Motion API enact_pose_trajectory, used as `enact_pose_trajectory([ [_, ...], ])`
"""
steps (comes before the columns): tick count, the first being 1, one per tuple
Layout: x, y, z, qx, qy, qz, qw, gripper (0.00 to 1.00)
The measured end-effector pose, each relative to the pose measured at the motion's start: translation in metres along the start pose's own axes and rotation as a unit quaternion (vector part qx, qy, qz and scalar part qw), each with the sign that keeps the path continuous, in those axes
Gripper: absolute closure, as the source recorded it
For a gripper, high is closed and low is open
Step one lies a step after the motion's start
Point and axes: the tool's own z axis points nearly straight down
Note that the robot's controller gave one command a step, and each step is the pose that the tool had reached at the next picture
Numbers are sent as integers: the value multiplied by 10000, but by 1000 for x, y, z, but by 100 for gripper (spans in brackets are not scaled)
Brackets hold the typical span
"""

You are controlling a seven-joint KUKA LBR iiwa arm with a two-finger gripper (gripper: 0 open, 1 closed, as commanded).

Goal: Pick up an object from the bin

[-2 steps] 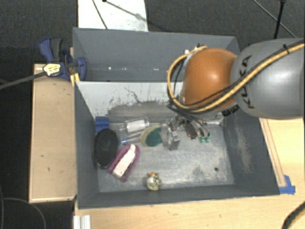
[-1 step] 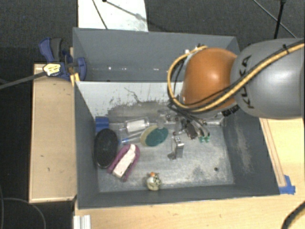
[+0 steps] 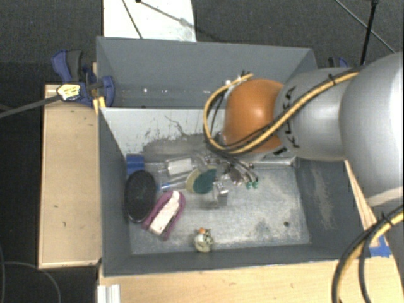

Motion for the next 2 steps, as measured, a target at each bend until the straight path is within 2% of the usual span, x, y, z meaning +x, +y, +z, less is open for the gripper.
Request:
enact_pose_trajectory([
  [1,-3,0,-7,0,-58,17,10000,100],
  [2,1,0,-180,11,39,91,10000,100],
])
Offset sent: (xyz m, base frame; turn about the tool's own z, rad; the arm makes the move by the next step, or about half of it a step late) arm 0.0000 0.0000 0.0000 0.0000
